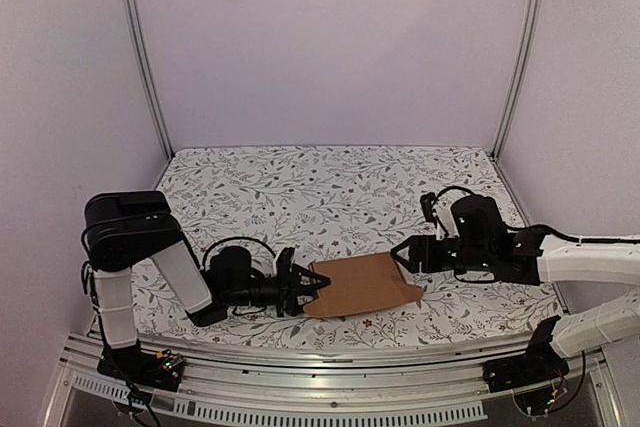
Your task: Fold the paper box
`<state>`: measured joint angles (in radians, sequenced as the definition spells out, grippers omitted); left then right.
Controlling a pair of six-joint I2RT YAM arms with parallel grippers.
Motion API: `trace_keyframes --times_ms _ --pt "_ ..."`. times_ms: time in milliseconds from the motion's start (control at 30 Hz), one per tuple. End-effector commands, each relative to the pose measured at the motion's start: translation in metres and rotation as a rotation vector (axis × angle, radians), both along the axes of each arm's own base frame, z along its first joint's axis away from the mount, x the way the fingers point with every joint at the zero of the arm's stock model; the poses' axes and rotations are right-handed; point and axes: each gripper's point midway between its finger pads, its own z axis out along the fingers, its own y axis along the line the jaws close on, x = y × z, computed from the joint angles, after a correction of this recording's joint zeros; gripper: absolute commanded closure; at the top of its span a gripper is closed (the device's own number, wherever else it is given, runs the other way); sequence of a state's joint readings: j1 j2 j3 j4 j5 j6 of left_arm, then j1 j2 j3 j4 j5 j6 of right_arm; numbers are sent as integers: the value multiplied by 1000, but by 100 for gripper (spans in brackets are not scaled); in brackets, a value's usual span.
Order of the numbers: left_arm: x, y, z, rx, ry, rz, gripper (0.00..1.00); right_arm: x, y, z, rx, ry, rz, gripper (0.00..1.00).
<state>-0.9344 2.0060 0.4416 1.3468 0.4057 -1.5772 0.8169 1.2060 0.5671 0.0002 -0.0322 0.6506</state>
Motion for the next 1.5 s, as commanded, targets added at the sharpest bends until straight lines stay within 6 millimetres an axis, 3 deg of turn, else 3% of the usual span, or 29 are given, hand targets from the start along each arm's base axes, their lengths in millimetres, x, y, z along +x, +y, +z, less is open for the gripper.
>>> trace_keyframes --times_ms 0,300,400,467,633,800,1067,1200,1467 --pt "2 0 40 -94 -100 -23 79 1 -16 39 -95 -133 33 29" --pt "2 2 47 -115 -89 -65 86 -18 -34 109 -192 -372 194 17" --pt "1 3 47 -75 -93 -88 87 -24 -37 123 -210 -422 236 4" --pt "0 4 50 -47 -108 -100 87 -25 -40 130 -235 -456 254 1" --pt "-2 10 57 22 -146 -125 88 -29 -36 138 -254 -502 318 1" --pt "-1 21 69 42 -168 -145 88 -50 -21 149 -226 -590 498 1" --pt "-8 29 93 7 -184 -254 90 -88 -11 178 -253 -879 735 1" --pt "-11 38 113 23 -233 -295 89 -102 -7 177 -377 -977 838 1" --pt "-17 55 158 -18 -320 -355 88 -99 0 160 -719 -1217 906 1"
